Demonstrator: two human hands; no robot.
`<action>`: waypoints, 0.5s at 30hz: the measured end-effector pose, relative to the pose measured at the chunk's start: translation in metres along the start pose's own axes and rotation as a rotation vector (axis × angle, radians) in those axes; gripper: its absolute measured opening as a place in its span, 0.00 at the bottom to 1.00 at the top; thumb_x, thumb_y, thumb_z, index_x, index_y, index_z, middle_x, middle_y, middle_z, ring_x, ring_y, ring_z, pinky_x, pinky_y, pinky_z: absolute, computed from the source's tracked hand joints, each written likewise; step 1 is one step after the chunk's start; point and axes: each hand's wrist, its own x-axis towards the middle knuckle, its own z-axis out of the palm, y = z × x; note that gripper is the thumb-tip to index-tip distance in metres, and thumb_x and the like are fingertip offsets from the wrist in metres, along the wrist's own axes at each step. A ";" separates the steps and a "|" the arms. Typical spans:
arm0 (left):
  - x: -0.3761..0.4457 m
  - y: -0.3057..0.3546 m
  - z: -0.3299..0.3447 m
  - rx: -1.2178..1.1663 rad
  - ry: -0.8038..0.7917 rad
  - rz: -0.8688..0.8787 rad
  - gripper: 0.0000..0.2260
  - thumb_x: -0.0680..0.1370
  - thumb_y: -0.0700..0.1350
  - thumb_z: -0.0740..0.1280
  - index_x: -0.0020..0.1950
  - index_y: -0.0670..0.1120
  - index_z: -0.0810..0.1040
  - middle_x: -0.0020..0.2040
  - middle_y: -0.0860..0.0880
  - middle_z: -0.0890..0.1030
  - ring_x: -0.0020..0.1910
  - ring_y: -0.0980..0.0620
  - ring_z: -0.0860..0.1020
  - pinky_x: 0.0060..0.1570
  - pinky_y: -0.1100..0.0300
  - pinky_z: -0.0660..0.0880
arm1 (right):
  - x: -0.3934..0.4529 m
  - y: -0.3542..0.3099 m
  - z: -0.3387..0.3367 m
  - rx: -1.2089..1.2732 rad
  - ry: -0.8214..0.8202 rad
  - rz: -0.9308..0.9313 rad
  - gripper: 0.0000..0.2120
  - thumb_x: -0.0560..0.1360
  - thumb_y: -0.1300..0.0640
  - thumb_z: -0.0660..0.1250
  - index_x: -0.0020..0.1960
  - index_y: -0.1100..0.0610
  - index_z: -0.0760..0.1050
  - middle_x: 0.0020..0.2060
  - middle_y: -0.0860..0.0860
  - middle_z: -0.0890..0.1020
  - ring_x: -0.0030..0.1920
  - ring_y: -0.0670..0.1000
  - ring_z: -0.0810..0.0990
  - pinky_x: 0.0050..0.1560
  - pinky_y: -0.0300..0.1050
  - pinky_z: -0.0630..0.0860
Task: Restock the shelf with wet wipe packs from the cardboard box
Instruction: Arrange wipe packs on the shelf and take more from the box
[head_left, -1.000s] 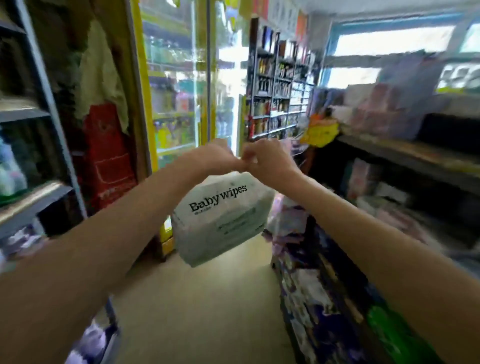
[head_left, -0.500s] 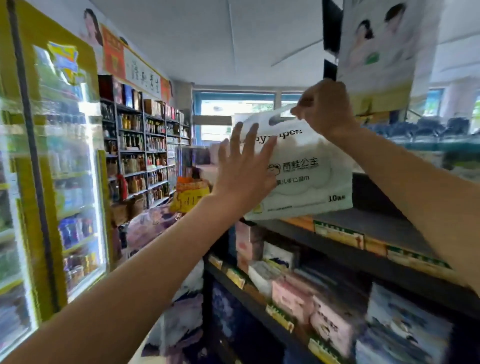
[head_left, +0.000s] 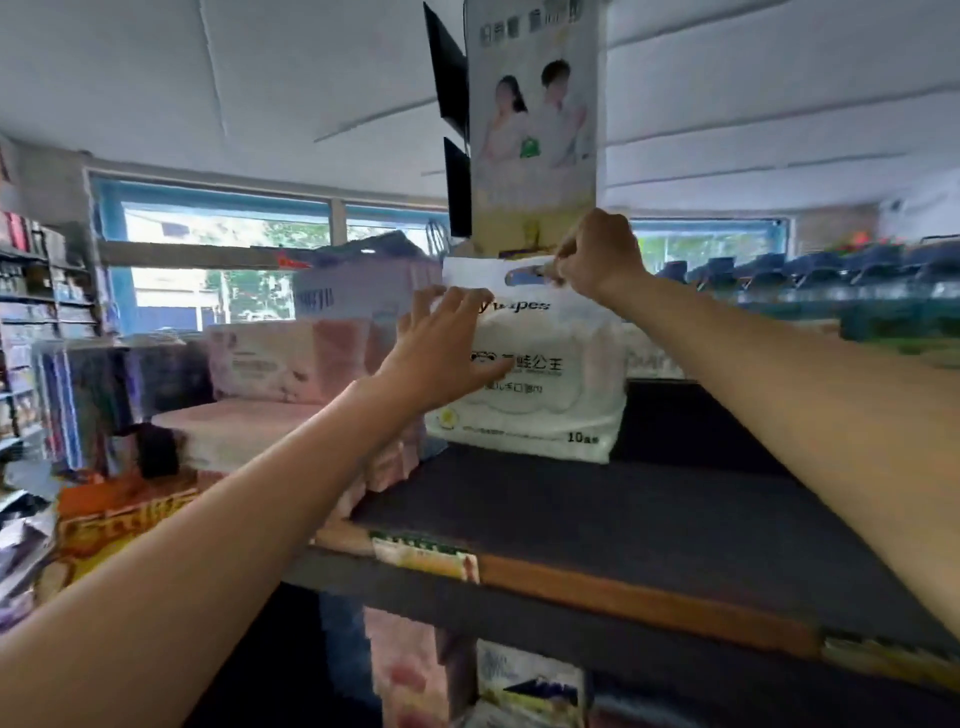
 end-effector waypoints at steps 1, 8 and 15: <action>0.006 -0.009 0.011 0.006 -0.032 0.018 0.33 0.72 0.58 0.66 0.73 0.50 0.57 0.72 0.47 0.62 0.73 0.43 0.52 0.69 0.43 0.57 | 0.005 0.002 0.015 -0.017 -0.016 0.033 0.08 0.72 0.65 0.67 0.49 0.65 0.82 0.47 0.61 0.83 0.51 0.59 0.81 0.49 0.43 0.76; 0.032 -0.046 0.080 0.152 -0.403 0.037 0.46 0.69 0.57 0.71 0.76 0.53 0.43 0.76 0.43 0.49 0.74 0.40 0.52 0.70 0.43 0.57 | 0.017 0.018 0.108 -0.025 -0.186 0.168 0.10 0.72 0.60 0.69 0.48 0.67 0.80 0.46 0.60 0.83 0.46 0.55 0.82 0.53 0.49 0.79; 0.045 -0.048 0.106 0.205 -0.333 0.051 0.42 0.72 0.55 0.68 0.75 0.43 0.46 0.74 0.43 0.55 0.72 0.41 0.57 0.68 0.46 0.61 | 0.025 0.022 0.125 0.190 -0.118 0.179 0.09 0.73 0.61 0.68 0.47 0.68 0.81 0.46 0.60 0.84 0.51 0.54 0.82 0.57 0.40 0.73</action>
